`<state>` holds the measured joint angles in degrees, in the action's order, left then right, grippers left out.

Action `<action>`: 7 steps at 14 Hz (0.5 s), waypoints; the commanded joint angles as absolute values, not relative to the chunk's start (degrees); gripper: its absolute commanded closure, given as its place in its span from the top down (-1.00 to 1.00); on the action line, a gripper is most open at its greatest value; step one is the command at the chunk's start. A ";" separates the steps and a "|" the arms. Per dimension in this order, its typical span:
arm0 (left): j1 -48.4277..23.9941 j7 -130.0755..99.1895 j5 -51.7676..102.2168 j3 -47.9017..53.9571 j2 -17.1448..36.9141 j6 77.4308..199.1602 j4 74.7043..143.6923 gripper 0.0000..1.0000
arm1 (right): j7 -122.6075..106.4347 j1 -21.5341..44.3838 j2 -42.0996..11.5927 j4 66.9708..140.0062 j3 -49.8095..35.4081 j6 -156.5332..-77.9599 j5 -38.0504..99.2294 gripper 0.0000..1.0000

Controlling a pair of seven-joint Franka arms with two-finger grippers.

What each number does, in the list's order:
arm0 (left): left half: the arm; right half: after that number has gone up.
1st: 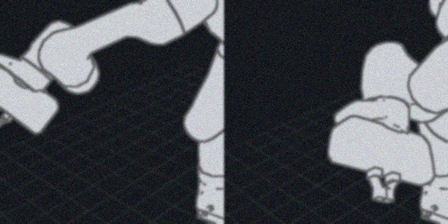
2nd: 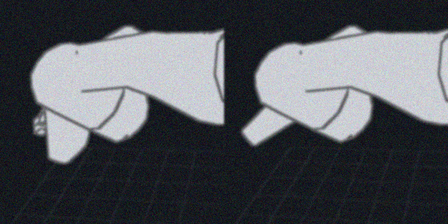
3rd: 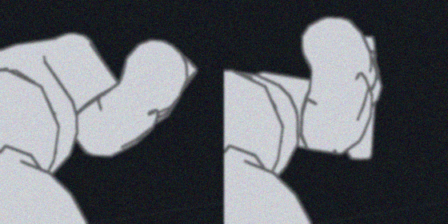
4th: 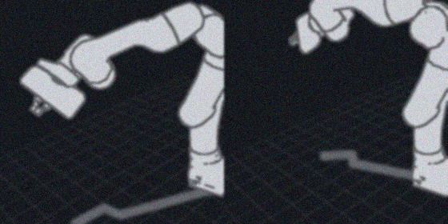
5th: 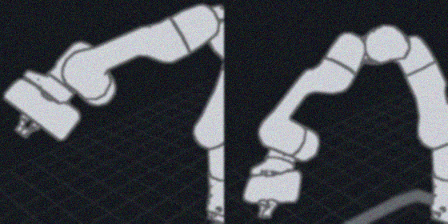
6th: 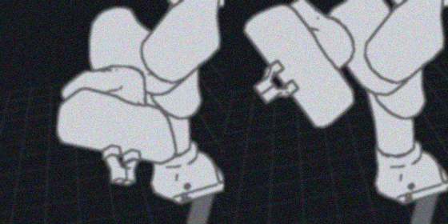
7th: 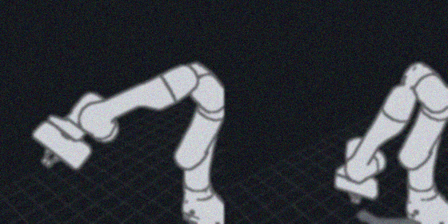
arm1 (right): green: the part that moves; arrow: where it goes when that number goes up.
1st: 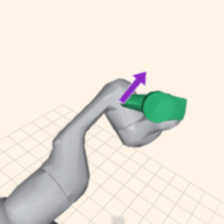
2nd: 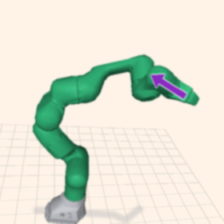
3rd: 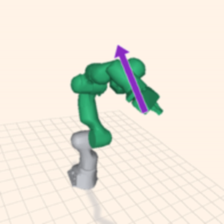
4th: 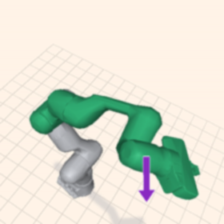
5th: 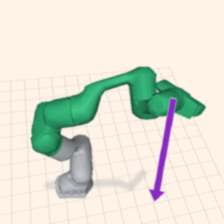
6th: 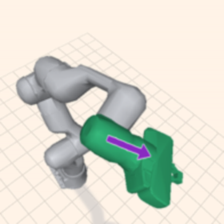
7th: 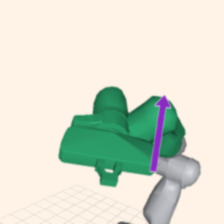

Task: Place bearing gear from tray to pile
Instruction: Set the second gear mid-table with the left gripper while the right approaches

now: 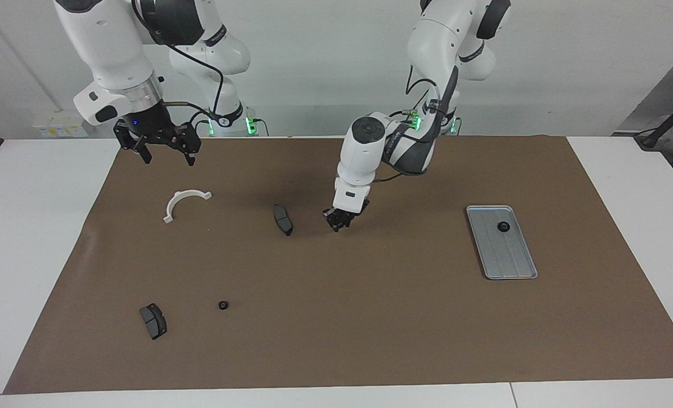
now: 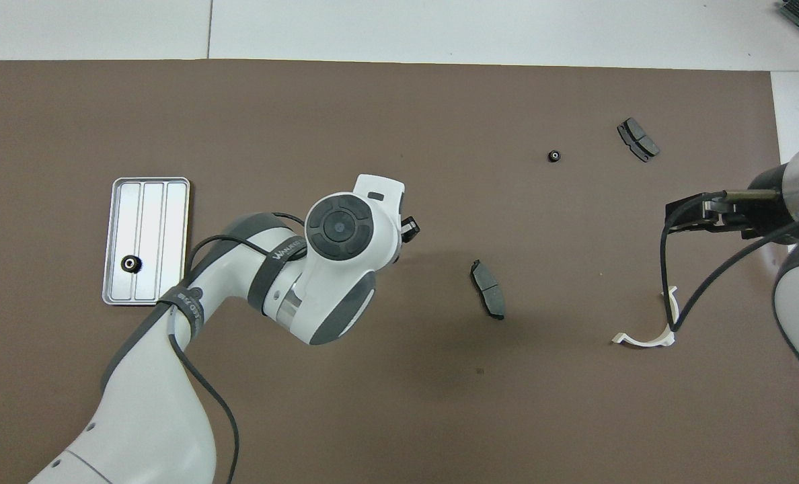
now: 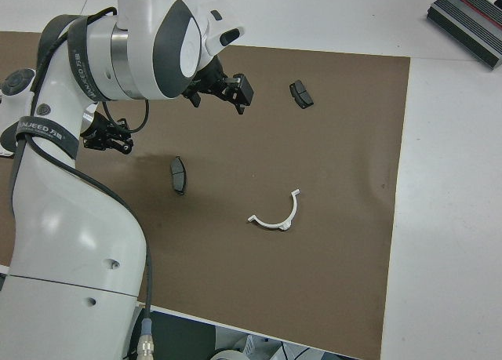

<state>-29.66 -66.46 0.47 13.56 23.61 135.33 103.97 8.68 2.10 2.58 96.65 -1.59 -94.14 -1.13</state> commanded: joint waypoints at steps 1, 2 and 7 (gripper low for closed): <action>-34.26 -68.55 1.84 12.48 27.06 141.04 103.97 -0.21 | 7.56 1.93 3.78 97.65 -1.58 -93.60 -0.88 1.00; -34.63 -68.55 1.85 12.39 27.51 141.41 104.15 0.09 | 7.47 1.85 3.78 97.65 -1.58 -93.95 -0.88 1.00; -29.12 -67.06 1.14 12.13 25.32 138.80 103.36 0.82 | 8.08 2.11 4.22 99.66 -1.67 -96.14 -0.79 1.00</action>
